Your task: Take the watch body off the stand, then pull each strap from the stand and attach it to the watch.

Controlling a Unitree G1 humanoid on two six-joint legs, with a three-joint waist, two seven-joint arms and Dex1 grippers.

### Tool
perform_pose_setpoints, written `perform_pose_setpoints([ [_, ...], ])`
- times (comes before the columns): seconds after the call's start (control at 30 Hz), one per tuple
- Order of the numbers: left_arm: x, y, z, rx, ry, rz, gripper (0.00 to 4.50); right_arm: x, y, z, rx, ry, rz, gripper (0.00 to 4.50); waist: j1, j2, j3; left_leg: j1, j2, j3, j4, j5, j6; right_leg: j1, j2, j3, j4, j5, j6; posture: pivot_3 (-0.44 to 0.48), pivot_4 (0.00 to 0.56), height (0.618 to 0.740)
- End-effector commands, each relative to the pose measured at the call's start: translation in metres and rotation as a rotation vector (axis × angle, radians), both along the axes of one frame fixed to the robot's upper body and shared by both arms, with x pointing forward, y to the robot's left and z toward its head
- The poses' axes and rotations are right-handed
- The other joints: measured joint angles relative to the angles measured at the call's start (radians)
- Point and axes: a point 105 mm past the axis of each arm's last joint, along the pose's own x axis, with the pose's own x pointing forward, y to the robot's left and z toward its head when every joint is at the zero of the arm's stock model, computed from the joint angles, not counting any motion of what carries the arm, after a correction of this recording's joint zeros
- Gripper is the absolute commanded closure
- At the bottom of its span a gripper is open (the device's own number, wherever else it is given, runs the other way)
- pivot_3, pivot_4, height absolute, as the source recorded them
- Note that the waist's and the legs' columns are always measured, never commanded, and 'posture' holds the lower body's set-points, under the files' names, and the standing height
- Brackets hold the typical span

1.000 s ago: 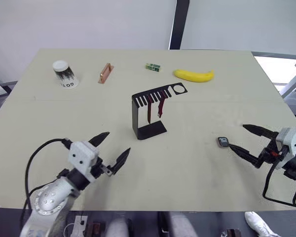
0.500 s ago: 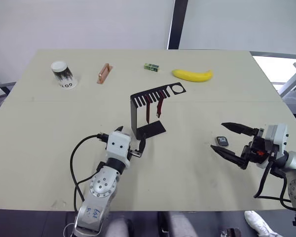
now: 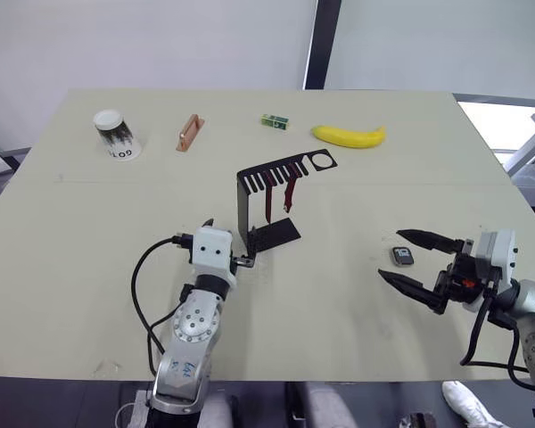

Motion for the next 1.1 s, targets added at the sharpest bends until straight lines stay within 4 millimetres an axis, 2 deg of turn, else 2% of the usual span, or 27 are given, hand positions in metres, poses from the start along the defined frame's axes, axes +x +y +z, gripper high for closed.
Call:
perform_pose_setpoints([
  [0.03,0.006,0.001,0.014,-0.016,-0.06,0.054,0.0,-0.004,-0.007,0.012,-0.005,-0.053,-0.009,0.03,0.001,0.0,0.0,0.0,0.0,0.0,0.0,0.0,0.0,0.0,0.0,0.0,0.0,0.0,0.0,0.0,0.15,0.738],
  [0.27,0.015,-0.009,0.012,0.0,-0.061,0.116,0.0,-0.008,-0.012,0.008,-0.019,-0.039,-0.005,0.03,0.003,0.0,0.0,0.001,0.0,0.0,0.0,0.0,0.0,0.001,0.0,0.0,0.0,0.0,0.0,0.0,0.15,0.738],
  [0.53,0.015,-0.018,0.02,-0.029,-0.101,0.124,0.0,-0.009,-0.017,0.008,-0.032,-0.032,0.006,0.03,0.014,0.0,0.0,0.001,0.0,0.0,0.0,0.0,0.0,0.001,0.0,0.0,0.0,0.0,0.0,0.0,0.15,0.738],
  [0.77,0.014,-0.017,0.022,-0.048,-0.119,0.165,0.0,-0.009,-0.015,0.007,-0.031,-0.012,0.026,0.03,0.021,0.0,0.0,0.002,0.0,0.001,0.0,0.0,0.0,0.001,0.0,0.0,0.001,0.0,0.0,0.0,0.15,0.738],
  [1.03,0.018,-0.03,0.022,-0.067,-0.118,0.115,0.0,-0.011,-0.01,0.004,-0.025,0.007,0.041,0.03,0.021,0.0,0.0,0.003,0.0,0.001,0.0,0.0,0.0,0.002,0.0,0.0,0.001,0.0,0.0,0.0,0.15,0.738],
  [1.1,0.018,-0.033,0.021,-0.069,-0.116,0.099,0.54,-0.011,-0.008,0.004,-0.024,0.007,0.042,0.0,0.021,0.0,0.0,0.003,0.0,0.001,0.0,0.0,0.0,0.002,0.0,0.0,0.001,0.0,0.0,0.0,0.15,0.738],
])
